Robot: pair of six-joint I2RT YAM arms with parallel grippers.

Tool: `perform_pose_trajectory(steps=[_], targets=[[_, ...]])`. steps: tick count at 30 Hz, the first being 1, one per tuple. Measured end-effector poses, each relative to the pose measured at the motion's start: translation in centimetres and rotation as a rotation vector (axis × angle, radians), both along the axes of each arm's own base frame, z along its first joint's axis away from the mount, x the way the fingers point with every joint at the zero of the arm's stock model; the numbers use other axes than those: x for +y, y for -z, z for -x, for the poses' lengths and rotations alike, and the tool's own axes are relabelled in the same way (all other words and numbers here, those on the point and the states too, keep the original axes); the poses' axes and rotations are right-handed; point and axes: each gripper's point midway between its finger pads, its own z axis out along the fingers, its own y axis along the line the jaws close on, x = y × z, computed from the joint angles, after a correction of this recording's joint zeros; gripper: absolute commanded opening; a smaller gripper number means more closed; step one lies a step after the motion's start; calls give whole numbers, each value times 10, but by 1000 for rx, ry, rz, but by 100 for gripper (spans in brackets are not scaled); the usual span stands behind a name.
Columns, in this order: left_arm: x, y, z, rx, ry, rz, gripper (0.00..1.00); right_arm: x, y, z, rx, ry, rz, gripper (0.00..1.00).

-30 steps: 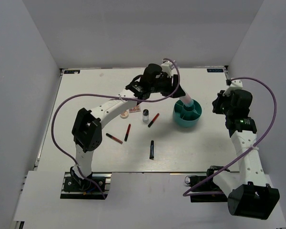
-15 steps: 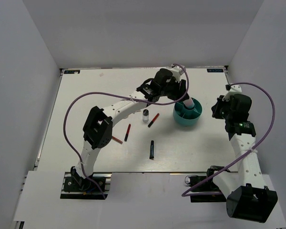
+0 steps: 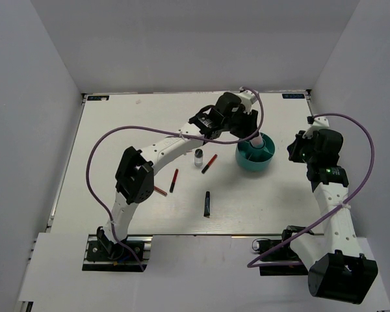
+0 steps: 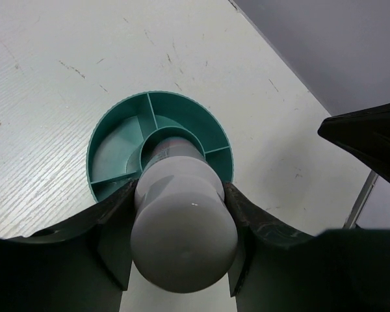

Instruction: Organize the makeup

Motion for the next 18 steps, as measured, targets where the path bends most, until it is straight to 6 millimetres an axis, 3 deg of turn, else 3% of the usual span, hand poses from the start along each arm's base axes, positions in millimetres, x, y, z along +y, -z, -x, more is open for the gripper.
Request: perform_pose_trajectory(steps=[5, 15, 18], targets=[[-3, -10, -1, -15, 11, -6, 9, 0, -1, -1, -6, -2, 0, 0], [8, 19, 8, 49, 18, -99, 14, 4, -4, -1, -17, -20, -13, 0], [9, 25, 8, 59, 17, -112, 30, 4, -4, -1, -17, -19, -16, 0]])
